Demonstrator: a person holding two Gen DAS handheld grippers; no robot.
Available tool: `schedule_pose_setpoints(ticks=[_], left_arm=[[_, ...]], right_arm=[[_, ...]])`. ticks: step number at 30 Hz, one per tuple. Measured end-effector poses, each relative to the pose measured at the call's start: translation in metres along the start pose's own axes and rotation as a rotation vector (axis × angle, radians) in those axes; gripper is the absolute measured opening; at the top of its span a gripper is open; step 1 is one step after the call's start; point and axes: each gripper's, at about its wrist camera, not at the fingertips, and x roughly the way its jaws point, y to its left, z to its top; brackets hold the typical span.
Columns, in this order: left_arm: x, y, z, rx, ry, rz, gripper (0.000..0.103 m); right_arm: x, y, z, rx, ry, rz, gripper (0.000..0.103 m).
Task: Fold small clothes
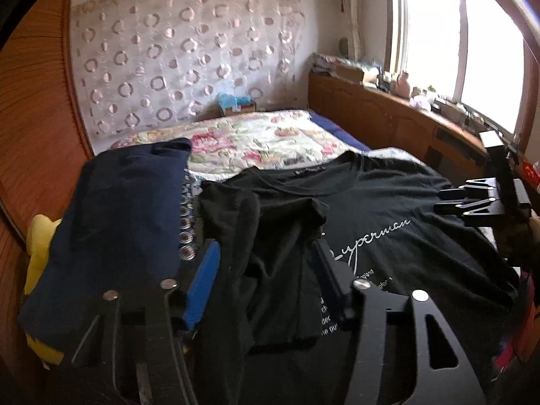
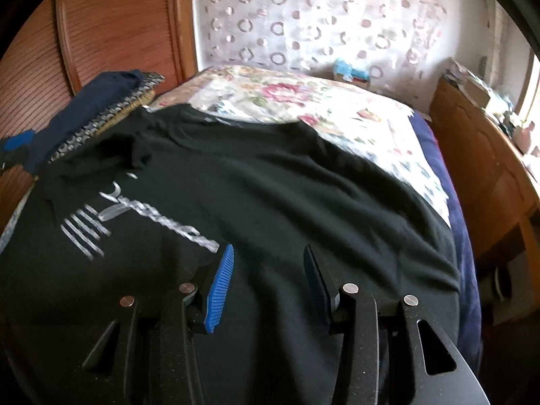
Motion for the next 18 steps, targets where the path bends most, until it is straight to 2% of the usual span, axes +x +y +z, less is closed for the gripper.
schedule_pose_setpoints(ticks=[6, 11, 18], left_arm=[[0.034, -0.008, 0.018, 0.040, 0.070, 0.027, 0.034], [0.065, -0.011, 0.027, 0.067, 0.144, 0.077, 0.034], [0.105, -0.012, 0.029, 0.122, 0.239, 0.187, 0.033]], right_arm=[[0.005, -0.025, -0.016, 0.033, 0.049, -0.011, 0.045], [0.001, -0.027, -0.019, 0.044, 0.021, 0.000, 0.047], [0.000, -0.033, -0.030, 0.044, 0.010, 0.015, 0.052]])
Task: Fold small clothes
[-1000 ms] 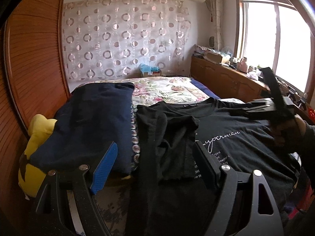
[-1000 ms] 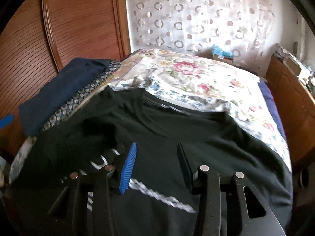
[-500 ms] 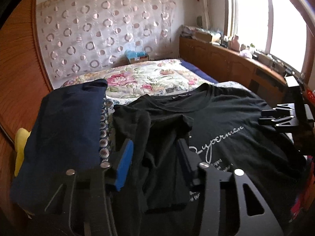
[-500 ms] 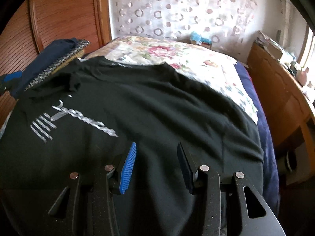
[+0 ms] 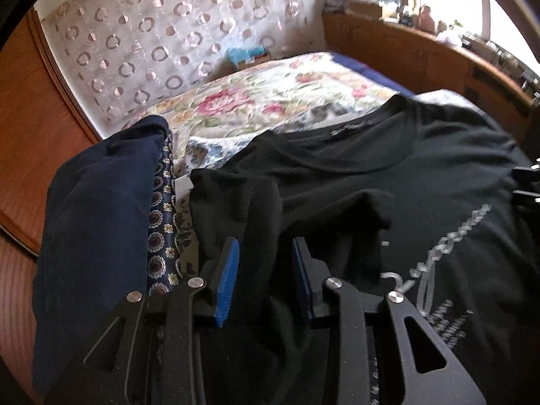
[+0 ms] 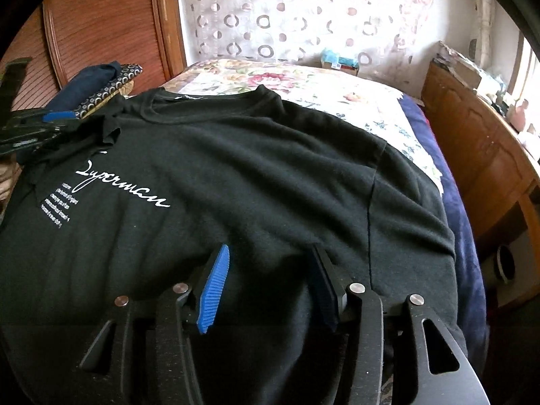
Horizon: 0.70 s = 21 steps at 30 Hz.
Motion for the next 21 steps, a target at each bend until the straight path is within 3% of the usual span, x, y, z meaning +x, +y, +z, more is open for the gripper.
schedule_pose_setpoints(ticks=[2, 5, 16, 21], left_arm=[[0.005, 0.001, 0.001, 0.004, 0.014, 0.010, 0.026], [0.003, 0.007, -0.001, -0.004, 0.017, 0.019, 0.008], [-0.037, 0.027, -0.005, -0.038, -0.086, 0.028, 0.008], [-0.019, 0.028, -0.008, -0.031, -0.036, 0.016, 0.008]], right_arm=[[0.000, -0.001, 0.000, -0.004, 0.000, -0.006, 0.053], [0.000, -0.001, 0.000, -0.003, 0.000, -0.005, 0.053], [0.001, 0.000, 0.002, -0.017, 0.007, -0.009, 0.056], [-0.001, 0.012, 0.007, -0.049, 0.009, -0.053, 0.056]])
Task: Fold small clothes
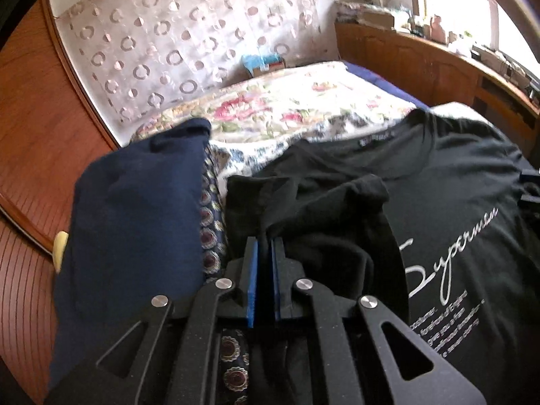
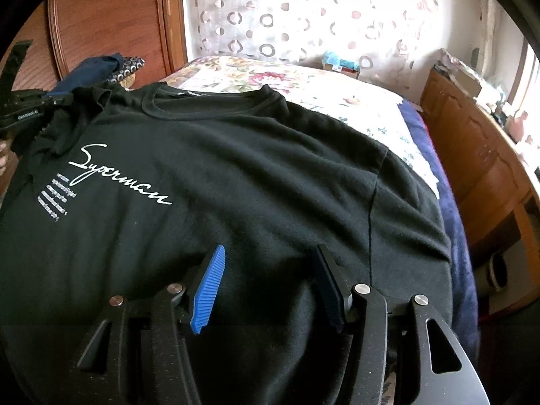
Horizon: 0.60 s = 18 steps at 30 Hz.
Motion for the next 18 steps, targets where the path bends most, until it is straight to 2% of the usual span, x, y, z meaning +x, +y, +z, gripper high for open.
schedule_pose_setpoints(ticks=[7, 13, 16, 18], left_arm=[[0.002, -0.006, -0.001, 0.000, 0.009, -0.037, 0.011], [-0.019, 0.002, -0.003, -0.031, -0.037, -0.061, 0.012], [-0.034, 0.010, -0.005, -0.057, -0.074, -0.080, 0.021], [-0.043, 0.014, -0.007, -0.067, -0.102, -0.088, 0.035]], right_arm=[[-0.009, 0.035, 0.041, -0.026, -0.093, 0.106, 0.056], [0.027, 0.074, 0.089, -0.018, -0.114, 0.277, 0.056], [0.055, 0.098, 0.113, -0.003, -0.101, 0.360, 0.056], [0.073, 0.111, 0.124, -0.004, -0.084, 0.382, 0.056]])
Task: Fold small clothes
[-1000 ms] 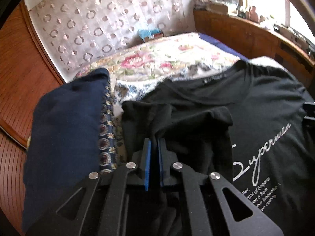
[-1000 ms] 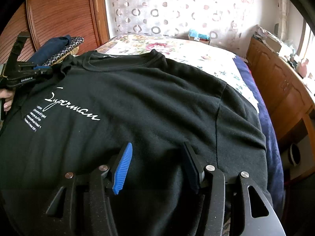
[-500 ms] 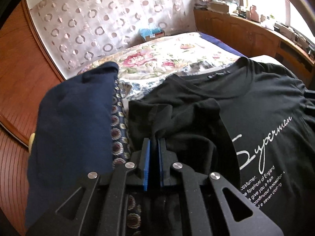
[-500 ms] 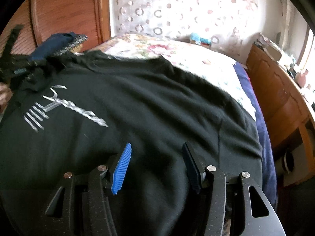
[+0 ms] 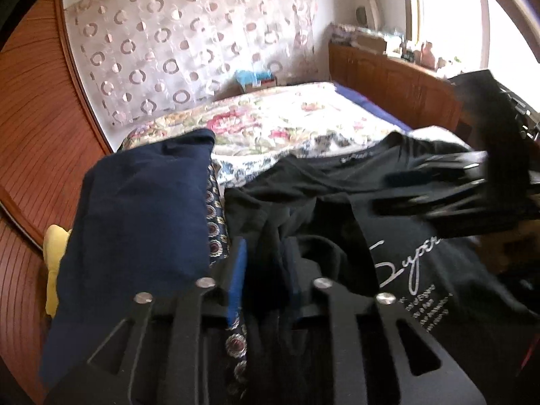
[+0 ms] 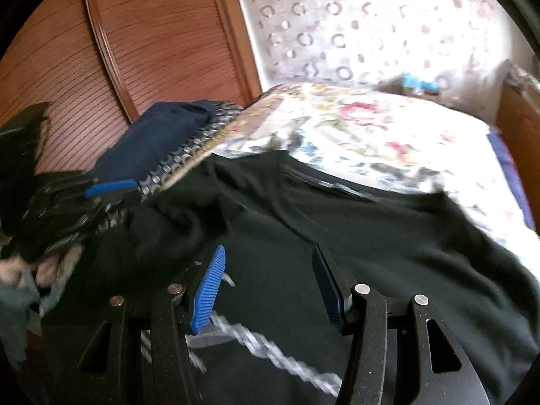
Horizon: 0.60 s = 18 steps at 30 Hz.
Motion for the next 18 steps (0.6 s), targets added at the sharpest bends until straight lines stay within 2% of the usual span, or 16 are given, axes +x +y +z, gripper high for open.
schedule_pose_setpoints(ticks=[2, 4, 7, 9, 10, 14, 18], left_arm=[[-0.009, 0.004, -0.001, -0.010, -0.023, -0.010, 0.043], [-0.013, 0.009, -0.002, -0.017, -0.030, -0.013, 0.045], [-0.015, 0.011, -0.003, -0.023, -0.038, 0.003, 0.045], [-0.015, 0.013, -0.004, -0.028, -0.038, 0.003, 0.045], [-0.014, 0.013, -0.004, -0.028, -0.037, 0.000, 0.045], [-0.011, 0.011, -0.004, -0.019, -0.030, 0.006, 0.045], [-0.005, 0.002, -0.003, 0.001, -0.016, 0.001, 0.045]], right_arm=[[0.020, 0.004, 0.008, 0.003, 0.022, 0.020, 0.053], [0.040, 0.005, 0.016, -0.002, 0.049, 0.012, 0.050], [0.057, 0.006, 0.021, -0.010, 0.079, 0.021, 0.037], [0.064, 0.007, 0.026, -0.017, 0.096, 0.030, 0.018], [0.064, 0.009, 0.027, -0.028, 0.103, 0.036, 0.005], [0.046, 0.007, 0.029, -0.047, 0.053, 0.021, 0.004], [0.006, -0.004, 0.024, -0.011, -0.020, 0.008, 0.004]])
